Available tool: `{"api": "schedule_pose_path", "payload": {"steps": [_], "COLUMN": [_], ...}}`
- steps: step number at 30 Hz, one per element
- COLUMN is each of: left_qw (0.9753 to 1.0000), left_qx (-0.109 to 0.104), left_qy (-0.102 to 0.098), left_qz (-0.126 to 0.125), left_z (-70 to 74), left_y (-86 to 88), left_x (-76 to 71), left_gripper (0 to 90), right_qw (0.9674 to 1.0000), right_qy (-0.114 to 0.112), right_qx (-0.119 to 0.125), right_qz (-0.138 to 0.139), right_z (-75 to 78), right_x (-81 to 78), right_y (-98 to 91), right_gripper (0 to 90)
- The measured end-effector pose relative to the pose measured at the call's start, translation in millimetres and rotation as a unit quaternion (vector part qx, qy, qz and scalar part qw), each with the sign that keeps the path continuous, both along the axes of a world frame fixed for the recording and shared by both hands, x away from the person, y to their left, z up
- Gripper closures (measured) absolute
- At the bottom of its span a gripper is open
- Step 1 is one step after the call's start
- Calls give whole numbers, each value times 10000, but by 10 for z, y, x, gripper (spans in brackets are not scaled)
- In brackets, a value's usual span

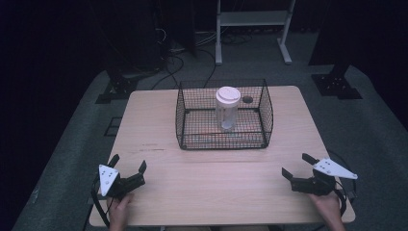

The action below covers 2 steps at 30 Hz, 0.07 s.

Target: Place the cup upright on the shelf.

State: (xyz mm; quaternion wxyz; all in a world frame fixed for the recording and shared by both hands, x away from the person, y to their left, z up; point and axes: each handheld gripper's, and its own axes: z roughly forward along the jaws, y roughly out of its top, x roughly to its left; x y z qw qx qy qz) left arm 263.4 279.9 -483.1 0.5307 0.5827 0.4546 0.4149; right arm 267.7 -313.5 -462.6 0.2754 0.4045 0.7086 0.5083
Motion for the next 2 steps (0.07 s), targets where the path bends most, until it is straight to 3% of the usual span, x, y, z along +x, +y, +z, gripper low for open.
{"api": "schedule_pose_path", "payload": {"steps": [2], "left_qw": [10000], "left_qx": [17], "left_qy": [13], "left_qz": [9], "left_z": [1], "left_y": [0], "left_x": [3], "left_gripper": [0], "right_qw": [9999], "right_qy": [-20], "right_qx": [96], "right_qz": [-68], "right_z": [-36], "right_x": [-42], "right_y": [-4], "right_gripper": [25]}}
